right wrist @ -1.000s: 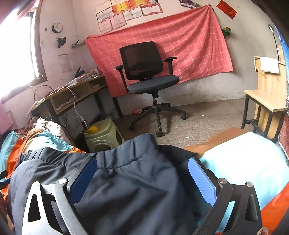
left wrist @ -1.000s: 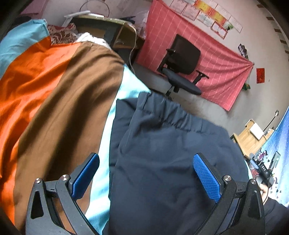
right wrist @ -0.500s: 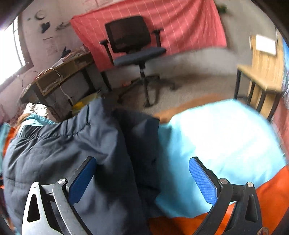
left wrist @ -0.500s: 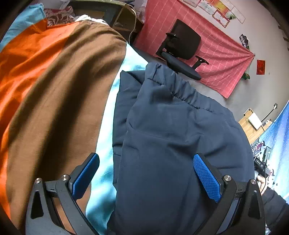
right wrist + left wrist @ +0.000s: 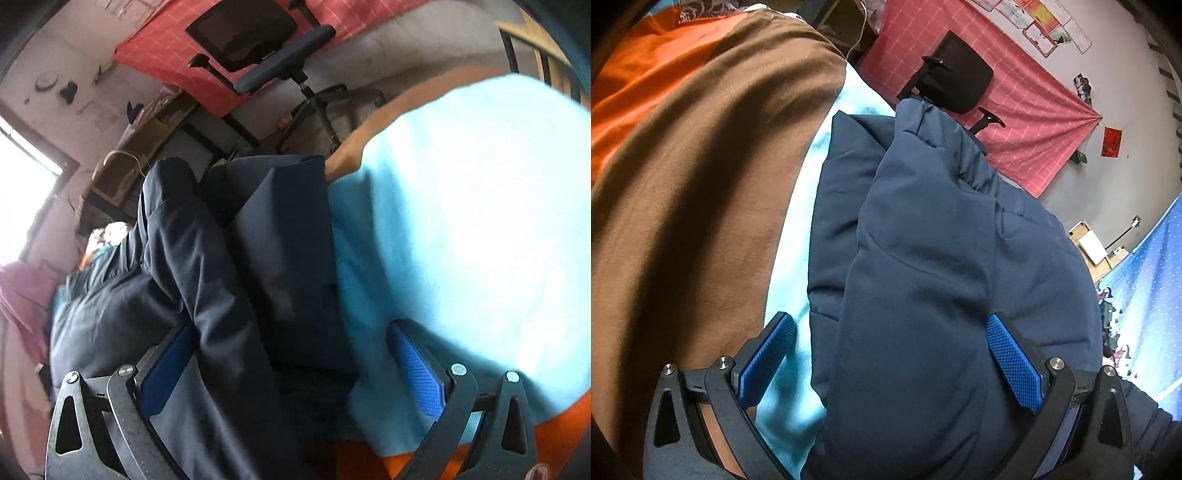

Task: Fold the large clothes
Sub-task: 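Smooth the folded jacket bundle with both tools open, then grasp the navy jacket bundle with the left tool while the right tool grasps it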

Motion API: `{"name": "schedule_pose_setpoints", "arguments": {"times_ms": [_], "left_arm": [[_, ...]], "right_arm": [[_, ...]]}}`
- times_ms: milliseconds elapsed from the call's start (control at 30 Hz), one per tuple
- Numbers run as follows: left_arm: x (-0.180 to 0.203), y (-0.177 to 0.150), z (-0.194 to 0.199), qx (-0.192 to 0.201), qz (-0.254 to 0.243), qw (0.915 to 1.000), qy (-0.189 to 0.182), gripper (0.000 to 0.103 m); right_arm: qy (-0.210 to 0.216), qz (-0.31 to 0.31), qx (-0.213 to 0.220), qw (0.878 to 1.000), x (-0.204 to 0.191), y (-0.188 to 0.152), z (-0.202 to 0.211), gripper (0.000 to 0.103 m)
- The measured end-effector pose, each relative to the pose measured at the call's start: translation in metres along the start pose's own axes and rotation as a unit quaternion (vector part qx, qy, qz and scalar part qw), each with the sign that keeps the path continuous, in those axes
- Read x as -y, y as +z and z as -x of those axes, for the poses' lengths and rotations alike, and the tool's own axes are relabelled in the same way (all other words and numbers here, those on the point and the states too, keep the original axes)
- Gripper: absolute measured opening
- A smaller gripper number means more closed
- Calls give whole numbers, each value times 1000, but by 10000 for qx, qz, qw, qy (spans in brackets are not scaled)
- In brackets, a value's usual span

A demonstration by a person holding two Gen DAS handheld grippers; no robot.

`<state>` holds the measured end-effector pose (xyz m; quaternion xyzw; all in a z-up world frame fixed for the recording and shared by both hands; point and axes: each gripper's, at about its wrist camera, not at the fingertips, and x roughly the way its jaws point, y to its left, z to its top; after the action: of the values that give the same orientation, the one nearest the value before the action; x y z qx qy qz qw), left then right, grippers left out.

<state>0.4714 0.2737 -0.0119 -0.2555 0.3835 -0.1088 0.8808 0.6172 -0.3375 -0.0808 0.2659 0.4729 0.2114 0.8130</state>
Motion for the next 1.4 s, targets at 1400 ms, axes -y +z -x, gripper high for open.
{"name": "schedule_pose_setpoints", "arguments": {"times_ms": [1400], "left_arm": [[26, 11, 1, -331, 51, 9977, 595, 102]], "right_arm": [[704, 176, -643, 9953, -13, -11, -15, 103]]}}
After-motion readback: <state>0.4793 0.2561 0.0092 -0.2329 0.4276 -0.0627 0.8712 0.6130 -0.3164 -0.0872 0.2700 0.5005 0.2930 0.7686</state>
